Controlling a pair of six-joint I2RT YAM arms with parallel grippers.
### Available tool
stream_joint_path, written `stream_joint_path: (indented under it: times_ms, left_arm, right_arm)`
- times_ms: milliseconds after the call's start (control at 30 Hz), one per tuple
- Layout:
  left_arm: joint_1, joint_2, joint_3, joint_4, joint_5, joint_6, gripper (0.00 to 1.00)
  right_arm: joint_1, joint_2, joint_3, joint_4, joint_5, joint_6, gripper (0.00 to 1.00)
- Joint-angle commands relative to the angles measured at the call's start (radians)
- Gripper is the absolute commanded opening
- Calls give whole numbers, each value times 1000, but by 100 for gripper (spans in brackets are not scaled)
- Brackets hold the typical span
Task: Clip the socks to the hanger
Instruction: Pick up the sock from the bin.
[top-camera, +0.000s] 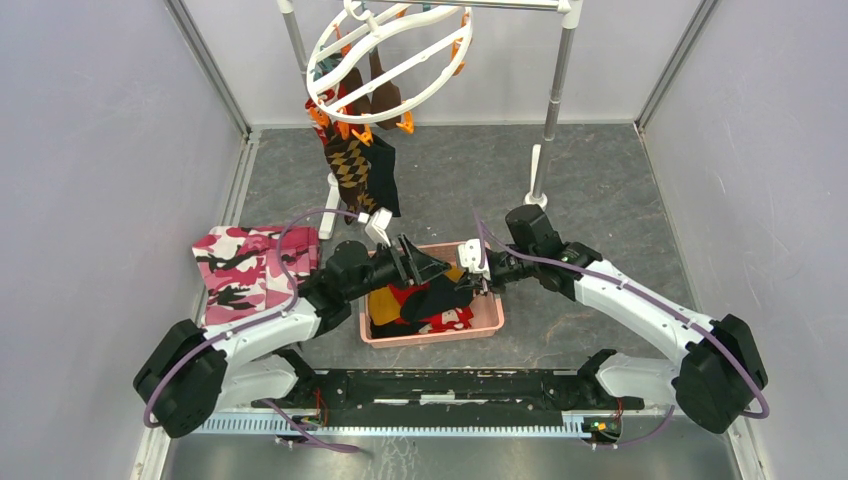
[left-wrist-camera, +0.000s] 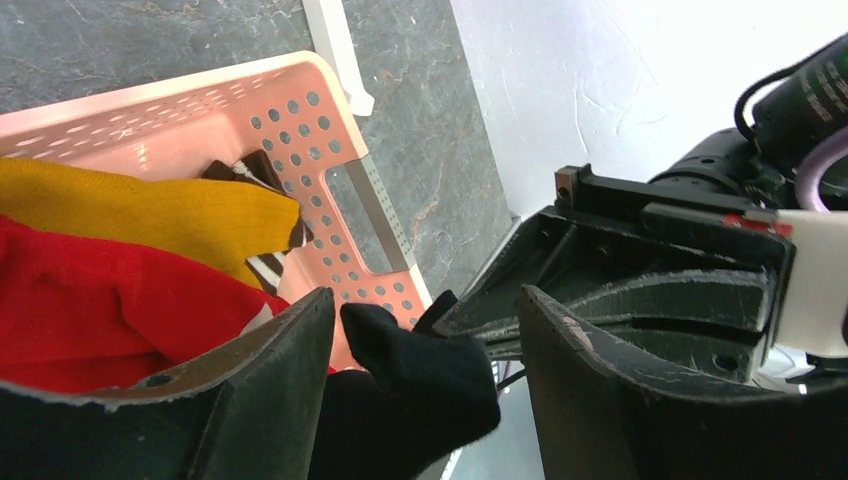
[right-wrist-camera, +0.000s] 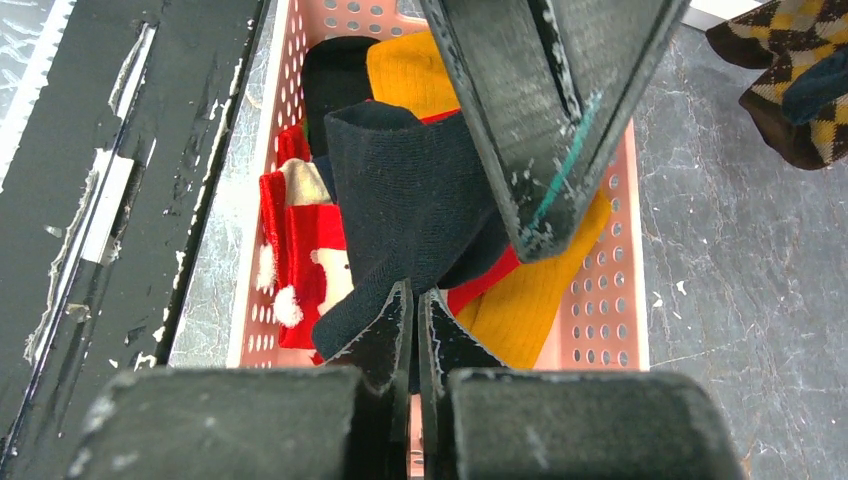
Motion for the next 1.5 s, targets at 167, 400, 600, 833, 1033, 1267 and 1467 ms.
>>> stream_joint_path:
  times_ms: [167, 400, 600, 833, 1033, 1267, 1467]
  left_arm:
    - [3, 61, 64, 6, 40, -43, 30]
    - [3, 31, 56, 21, 60, 47, 2]
    - [3, -75, 5, 78, 176, 612, 2]
    - [0, -240, -207, 366, 330, 1114, 2]
    - [-2, -225, -213, 484, 491, 1241, 2]
    - [-6, -99, -151, 654, 577, 1166, 2]
    - [-24, -1, -109, 799, 631, 1062, 2]
  right_arm:
    - [18, -10, 28, -2, 40, -25, 0]
    - [18, -10, 32, -18, 22, -36, 6]
    - [-18, 15, 96, -147, -147, -86, 50]
    - [-116, 18, 100, -162, -293, -50, 69]
    - [-131, 7, 60, -54, -321, 64, 77]
    - [-120, 38, 42, 5, -392, 126, 76]
    - [-101, 26, 39, 20, -395, 137, 74]
